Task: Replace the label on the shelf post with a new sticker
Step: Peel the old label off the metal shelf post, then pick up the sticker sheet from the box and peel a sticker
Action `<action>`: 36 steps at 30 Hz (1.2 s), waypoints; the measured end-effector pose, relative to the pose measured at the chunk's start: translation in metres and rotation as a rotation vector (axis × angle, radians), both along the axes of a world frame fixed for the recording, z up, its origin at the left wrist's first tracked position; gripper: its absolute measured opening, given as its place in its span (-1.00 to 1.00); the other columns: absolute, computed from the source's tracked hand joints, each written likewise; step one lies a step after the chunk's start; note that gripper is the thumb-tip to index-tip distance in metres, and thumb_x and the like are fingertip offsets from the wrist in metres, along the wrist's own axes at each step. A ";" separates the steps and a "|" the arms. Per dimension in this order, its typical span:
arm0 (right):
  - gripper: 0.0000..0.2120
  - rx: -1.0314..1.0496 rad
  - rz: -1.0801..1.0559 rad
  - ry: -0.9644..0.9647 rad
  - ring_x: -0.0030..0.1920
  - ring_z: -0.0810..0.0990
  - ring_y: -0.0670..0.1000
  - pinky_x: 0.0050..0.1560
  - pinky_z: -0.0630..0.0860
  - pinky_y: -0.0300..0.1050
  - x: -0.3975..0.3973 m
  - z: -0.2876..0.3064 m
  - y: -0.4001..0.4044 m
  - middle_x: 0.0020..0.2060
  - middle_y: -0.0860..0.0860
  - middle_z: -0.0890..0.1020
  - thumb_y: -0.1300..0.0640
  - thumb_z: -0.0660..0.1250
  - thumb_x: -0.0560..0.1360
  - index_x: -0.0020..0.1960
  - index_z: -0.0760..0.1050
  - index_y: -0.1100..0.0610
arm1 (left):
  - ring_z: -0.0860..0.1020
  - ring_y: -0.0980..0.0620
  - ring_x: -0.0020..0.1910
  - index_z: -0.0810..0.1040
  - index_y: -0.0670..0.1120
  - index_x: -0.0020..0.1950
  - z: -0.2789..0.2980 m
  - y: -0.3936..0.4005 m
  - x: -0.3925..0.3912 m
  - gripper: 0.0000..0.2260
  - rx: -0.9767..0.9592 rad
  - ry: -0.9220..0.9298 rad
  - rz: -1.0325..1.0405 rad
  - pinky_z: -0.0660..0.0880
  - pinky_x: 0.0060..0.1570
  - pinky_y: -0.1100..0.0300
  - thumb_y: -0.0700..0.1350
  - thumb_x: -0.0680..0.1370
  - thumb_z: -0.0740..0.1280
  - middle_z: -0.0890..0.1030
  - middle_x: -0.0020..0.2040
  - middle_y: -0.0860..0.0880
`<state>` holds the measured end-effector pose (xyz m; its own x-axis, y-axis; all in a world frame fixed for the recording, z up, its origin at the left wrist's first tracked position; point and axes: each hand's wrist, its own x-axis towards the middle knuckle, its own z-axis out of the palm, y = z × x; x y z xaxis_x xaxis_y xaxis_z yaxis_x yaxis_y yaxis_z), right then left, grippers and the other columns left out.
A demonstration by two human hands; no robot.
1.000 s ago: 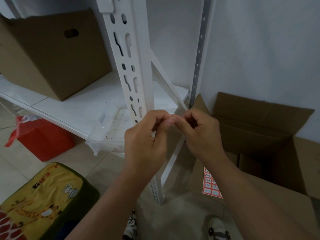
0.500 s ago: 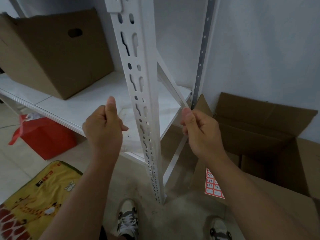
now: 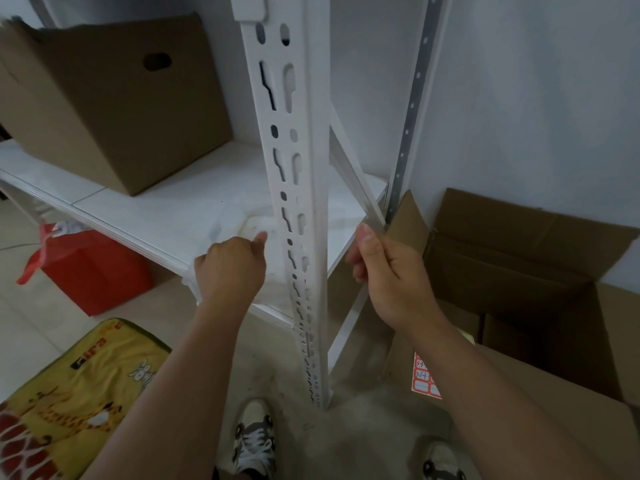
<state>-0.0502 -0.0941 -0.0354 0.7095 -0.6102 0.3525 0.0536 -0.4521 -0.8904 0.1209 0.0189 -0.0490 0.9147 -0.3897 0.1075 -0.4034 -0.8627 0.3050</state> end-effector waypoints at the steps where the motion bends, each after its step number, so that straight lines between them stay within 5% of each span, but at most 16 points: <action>1: -0.50 -0.009 0.000 0.009 -0.32 0.52 0.01 -0.30 0.43 -0.25 0.001 -0.001 0.000 -0.38 0.17 0.52 -0.18 0.05 0.54 -0.20 0.51 0.21 | 0.55 -0.16 -0.02 0.58 -0.16 -0.06 -0.001 -0.001 0.000 -0.60 -0.039 -0.022 -0.007 0.37 0.06 -0.04 0.05 0.66 0.05 0.49 -0.19 -0.07; 2: -0.57 -0.025 -0.004 0.027 -0.32 0.51 0.02 -0.31 0.44 -0.24 0.001 -0.002 -0.001 -0.38 0.16 0.52 -0.13 0.09 0.57 -0.16 0.51 0.19 | 0.52 -0.17 0.07 0.54 -0.16 0.11 0.000 0.000 -0.002 -0.76 -0.043 -0.019 -0.020 0.39 0.08 -0.06 -0.07 0.64 0.14 0.49 -0.04 -0.10; 5: -0.92 -0.084 -0.019 0.103 -0.25 0.51 0.04 -0.23 0.51 -0.01 0.004 -0.008 -0.005 -0.30 0.08 0.55 0.12 0.22 0.60 0.02 0.49 0.05 | 0.42 -0.18 0.25 0.31 -0.04 0.41 0.002 0.004 -0.004 -0.48 -0.064 0.004 -0.078 0.41 0.18 -0.10 -0.31 0.47 0.25 0.38 0.34 -0.13; 9: -0.87 -0.155 -0.054 0.156 -0.16 0.54 -0.02 -0.11 0.58 0.02 0.000 -0.012 -0.012 -0.20 -0.04 0.58 0.23 0.24 0.57 0.03 0.52 0.06 | 0.55 -0.04 -0.14 0.49 -0.13 0.02 0.011 0.015 -0.021 -0.88 -0.073 -0.027 -0.050 0.51 -0.14 0.06 -0.18 0.55 0.20 0.57 -0.03 -0.07; 12: -0.87 -0.178 -0.051 0.225 -0.15 0.56 0.01 -0.09 0.58 0.01 -0.004 -0.011 -0.016 -0.18 -0.02 0.59 0.21 0.22 0.58 0.01 0.50 0.03 | 0.53 -0.01 -0.26 0.38 -0.08 -0.26 0.009 0.025 -0.035 -0.74 0.184 0.178 -0.217 0.55 -0.09 0.06 -0.03 0.60 0.14 0.53 -0.23 -0.06; 14: -0.87 -0.199 -0.043 0.303 -0.12 0.55 -0.03 -0.10 0.55 -0.12 -0.007 -0.012 -0.019 -0.16 -0.08 0.56 0.19 0.20 0.59 0.02 0.47 -0.01 | 0.48 0.03 -0.27 0.31 -0.04 -0.31 0.010 0.024 -0.051 -0.71 0.408 0.285 -0.396 0.53 -0.11 0.11 -0.03 0.61 0.12 0.52 -0.20 -0.04; 16: -0.86 -0.227 -0.032 0.387 -0.11 0.51 -0.11 -0.11 0.47 -0.29 -0.013 -0.012 -0.022 -0.13 -0.12 0.52 0.18 0.17 0.61 0.05 0.47 0.00 | 0.54 0.10 -0.32 0.45 -0.07 -0.23 0.007 0.017 -0.068 -0.73 0.495 0.431 -0.478 0.55 -0.21 0.18 -0.04 0.63 0.14 0.57 -0.23 0.01; 21: -0.88 -0.272 -0.040 0.629 -0.11 0.51 -0.09 -0.08 0.51 -0.19 -0.032 -0.015 -0.043 0.03 -0.03 0.45 0.15 0.19 0.58 0.02 0.47 -0.02 | 0.67 0.00 -0.05 0.59 -0.19 0.17 0.003 -0.014 -0.105 -0.75 0.493 0.635 -0.768 0.57 0.10 0.05 -0.12 0.61 0.21 0.70 -0.04 -0.08; 26: -0.69 -0.199 -0.224 0.863 -0.26 0.55 0.01 -0.19 0.49 -0.03 -0.064 -0.011 -0.076 -0.25 0.07 0.56 -0.01 0.14 0.61 -0.14 0.51 0.15 | 0.58 -0.03 0.02 0.56 -0.11 0.21 -0.016 -0.063 -0.123 -0.78 0.331 0.468 -0.837 0.51 0.05 0.10 -0.14 0.62 0.21 0.60 0.12 -0.09; 28: -0.83 -0.146 -0.218 0.969 -0.10 0.55 -0.01 -0.07 0.50 -0.06 -0.078 -0.011 -0.084 -0.04 0.05 0.57 0.06 0.18 0.59 0.07 0.48 0.12 | 0.56 -0.02 -0.04 0.57 -0.13 0.04 -0.036 -0.091 -0.125 -0.84 0.258 0.440 -0.831 0.50 -0.10 0.14 -0.13 0.62 0.21 0.61 0.10 -0.10; 31: -0.56 -0.070 -0.175 1.094 0.19 0.49 0.05 0.13 0.48 -0.03 -0.095 -0.011 -0.090 0.29 0.06 0.43 0.06 0.23 0.58 0.42 0.26 0.07 | 0.52 0.03 -0.14 0.53 -0.06 -0.03 -0.070 -0.127 -0.134 -0.89 0.140 0.490 -0.756 0.38 -0.24 0.22 -0.08 0.61 0.23 0.62 0.04 -0.09; 36: -0.61 -0.071 -0.128 1.164 0.02 0.53 -0.01 0.13 0.51 -0.03 -0.113 -0.013 -0.103 0.14 0.03 0.54 -0.05 0.21 0.58 0.35 0.32 0.06 | 0.58 0.07 -0.08 0.49 -0.06 0.22 -0.129 -0.146 -0.167 -0.79 -0.019 0.677 -0.610 0.48 -0.16 0.22 -0.07 0.60 0.25 0.63 0.08 0.02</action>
<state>-0.1628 -0.1972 -0.0483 0.5610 -0.7058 -0.4325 -0.8263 -0.4457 -0.3445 -0.0456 -0.1268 -0.1781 0.4202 -0.8302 -0.3664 -0.5175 -0.5509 0.6548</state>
